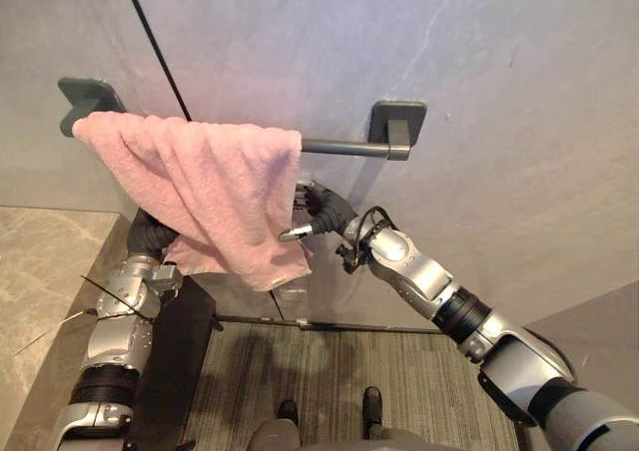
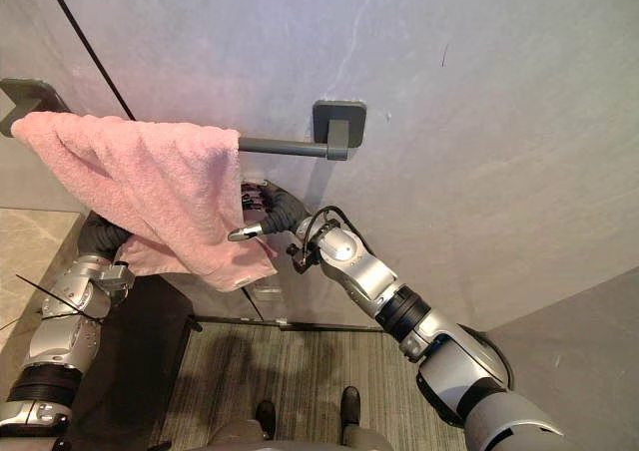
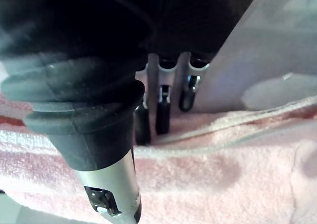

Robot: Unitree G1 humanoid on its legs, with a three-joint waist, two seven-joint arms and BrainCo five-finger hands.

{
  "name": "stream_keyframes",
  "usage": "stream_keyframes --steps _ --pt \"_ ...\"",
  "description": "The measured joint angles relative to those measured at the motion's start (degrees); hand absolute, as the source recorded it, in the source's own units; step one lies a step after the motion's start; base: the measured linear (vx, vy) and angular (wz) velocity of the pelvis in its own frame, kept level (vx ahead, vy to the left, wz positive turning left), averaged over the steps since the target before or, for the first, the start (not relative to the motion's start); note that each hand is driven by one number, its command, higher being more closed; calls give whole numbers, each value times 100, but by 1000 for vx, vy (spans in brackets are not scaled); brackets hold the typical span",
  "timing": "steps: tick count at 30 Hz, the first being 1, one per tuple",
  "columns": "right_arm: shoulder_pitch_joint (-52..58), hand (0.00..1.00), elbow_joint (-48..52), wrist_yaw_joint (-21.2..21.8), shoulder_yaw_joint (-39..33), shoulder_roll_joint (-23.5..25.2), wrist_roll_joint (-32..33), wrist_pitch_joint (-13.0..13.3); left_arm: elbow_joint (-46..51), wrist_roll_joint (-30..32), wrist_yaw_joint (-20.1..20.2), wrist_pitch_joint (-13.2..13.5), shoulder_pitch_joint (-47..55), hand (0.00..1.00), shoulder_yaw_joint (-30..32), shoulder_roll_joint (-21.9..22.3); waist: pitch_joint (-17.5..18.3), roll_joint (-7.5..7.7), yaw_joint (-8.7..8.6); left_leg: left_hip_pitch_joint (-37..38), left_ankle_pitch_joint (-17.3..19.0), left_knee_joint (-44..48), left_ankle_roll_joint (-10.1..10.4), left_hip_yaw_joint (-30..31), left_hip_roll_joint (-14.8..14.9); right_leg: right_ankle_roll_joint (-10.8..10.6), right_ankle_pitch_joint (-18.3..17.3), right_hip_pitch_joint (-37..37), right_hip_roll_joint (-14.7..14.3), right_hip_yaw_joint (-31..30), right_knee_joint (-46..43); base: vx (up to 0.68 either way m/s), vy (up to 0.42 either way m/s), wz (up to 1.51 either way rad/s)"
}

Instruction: Organize washtable

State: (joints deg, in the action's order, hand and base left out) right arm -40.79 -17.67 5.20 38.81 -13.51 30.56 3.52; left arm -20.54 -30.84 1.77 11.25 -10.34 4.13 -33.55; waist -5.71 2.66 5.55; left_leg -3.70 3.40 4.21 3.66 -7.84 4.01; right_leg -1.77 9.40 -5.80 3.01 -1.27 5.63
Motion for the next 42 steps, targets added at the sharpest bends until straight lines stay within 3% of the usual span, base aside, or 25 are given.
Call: stream_keyframes --steps 17,29,34,42 --pt "245 100 128 -282 -567 580 -835 -1 284 66 -317 -96 -113 100 331 472 -78 -28 -12 -22 -1 73 1 132 -15 2 -1 73 4 124 -2 -10 4 4" --pt "1134 100 659 -303 -1338 561 -997 -23 500 260 -328 -121 97 100 633 599 -115 -88 -20 98 1 67 3 51 -7 1 -5 152 7 100 0 -17 7 -3" --pt "1448 100 816 -379 -1638 450 -970 -24 504 304 -348 -143 185 100 818 642 -115 -87 -157 140 18 59 25 -22 -2 -19 -28 151 21 28 16 -37 15 -8" --pt "1830 100 1130 -395 -2067 312 -908 -33 502 461 -340 -200 266 100 901 792 -112 -82 -174 169 22 34 32 -61 1 -11 -42 144 14 -17 17 -12 6 -2"
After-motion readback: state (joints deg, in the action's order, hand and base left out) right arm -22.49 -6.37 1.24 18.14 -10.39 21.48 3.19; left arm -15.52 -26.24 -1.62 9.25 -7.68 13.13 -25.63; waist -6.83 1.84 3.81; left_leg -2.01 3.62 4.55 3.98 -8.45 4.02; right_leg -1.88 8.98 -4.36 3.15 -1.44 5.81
